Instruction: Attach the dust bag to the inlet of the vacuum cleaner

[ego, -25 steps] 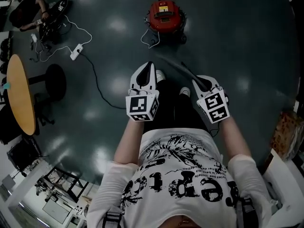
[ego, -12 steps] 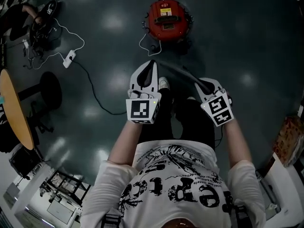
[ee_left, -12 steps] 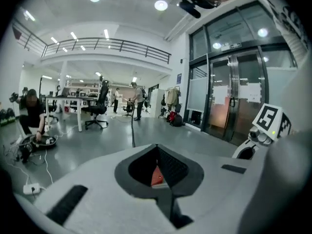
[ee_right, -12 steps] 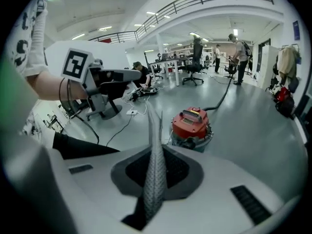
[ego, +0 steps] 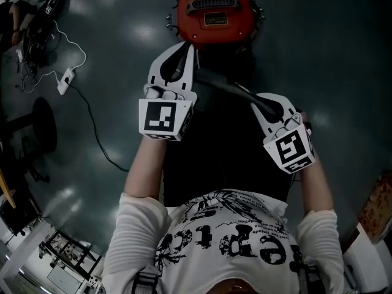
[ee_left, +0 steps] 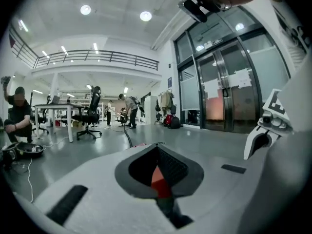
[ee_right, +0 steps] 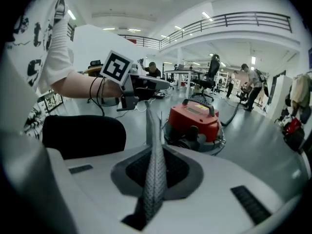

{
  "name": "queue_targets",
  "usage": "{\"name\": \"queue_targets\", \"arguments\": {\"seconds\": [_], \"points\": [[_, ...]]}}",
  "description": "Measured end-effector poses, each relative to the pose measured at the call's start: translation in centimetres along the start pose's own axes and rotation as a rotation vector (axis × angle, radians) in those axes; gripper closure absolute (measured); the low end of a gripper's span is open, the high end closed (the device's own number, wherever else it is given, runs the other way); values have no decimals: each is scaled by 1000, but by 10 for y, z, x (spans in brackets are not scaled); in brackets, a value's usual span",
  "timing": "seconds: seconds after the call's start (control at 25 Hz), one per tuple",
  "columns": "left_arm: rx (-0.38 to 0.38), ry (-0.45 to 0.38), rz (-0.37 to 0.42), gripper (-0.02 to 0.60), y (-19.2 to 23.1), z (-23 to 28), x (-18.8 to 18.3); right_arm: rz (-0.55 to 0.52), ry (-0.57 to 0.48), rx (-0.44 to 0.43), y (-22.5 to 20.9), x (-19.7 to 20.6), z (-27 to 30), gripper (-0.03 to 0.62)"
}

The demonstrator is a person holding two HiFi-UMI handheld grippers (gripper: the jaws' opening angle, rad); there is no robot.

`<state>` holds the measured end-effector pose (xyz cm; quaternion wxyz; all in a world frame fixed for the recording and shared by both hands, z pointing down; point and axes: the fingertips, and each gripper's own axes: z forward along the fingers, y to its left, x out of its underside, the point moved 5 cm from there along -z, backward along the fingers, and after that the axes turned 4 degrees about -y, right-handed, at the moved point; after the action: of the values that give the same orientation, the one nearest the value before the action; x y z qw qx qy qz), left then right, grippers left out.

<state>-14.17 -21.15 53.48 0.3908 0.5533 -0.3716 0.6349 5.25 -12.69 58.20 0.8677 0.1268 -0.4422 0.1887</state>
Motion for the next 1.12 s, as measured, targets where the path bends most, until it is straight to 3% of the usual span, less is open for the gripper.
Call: {"name": "queue_targets", "arguments": {"seconds": [0.16, 0.32, 0.4, 0.56, 0.64, 0.8, 0.92, 1.0, 1.12], "points": [[18, 12, 87, 577, 12, 26, 26, -58, -33, -5, -11, 23, 19, 572], [1, 69, 132, 577, 19, 41, 32, -41, -30, -27, -14, 27, 24, 572], [25, 107, 217, 570, 23, 54, 33, -36, -29, -50, -16, 29, 26, 572], [104, 166, 462, 480, 28, 92, 34, -15, -42, -94, -24, 32, 29, 572], [133, 197, 548, 449, 29, 109, 34, 12, -48, -111, -25, 33, 30, 572], [211, 287, 658, 437, 29, 134, 41, 18, -32, -147, -23, 36, 33, 572], [262, 343, 826, 437, 22, 148, 45, -41, -5, -146, -23, 39, 35, 572], [286, 381, 879, 437, 20, 157, 49, -81, 16, -128, -22, 42, 36, 572], [289, 391, 895, 437, 19, 171, 55, -93, 13, -111, -22, 46, 37, 572]]}}
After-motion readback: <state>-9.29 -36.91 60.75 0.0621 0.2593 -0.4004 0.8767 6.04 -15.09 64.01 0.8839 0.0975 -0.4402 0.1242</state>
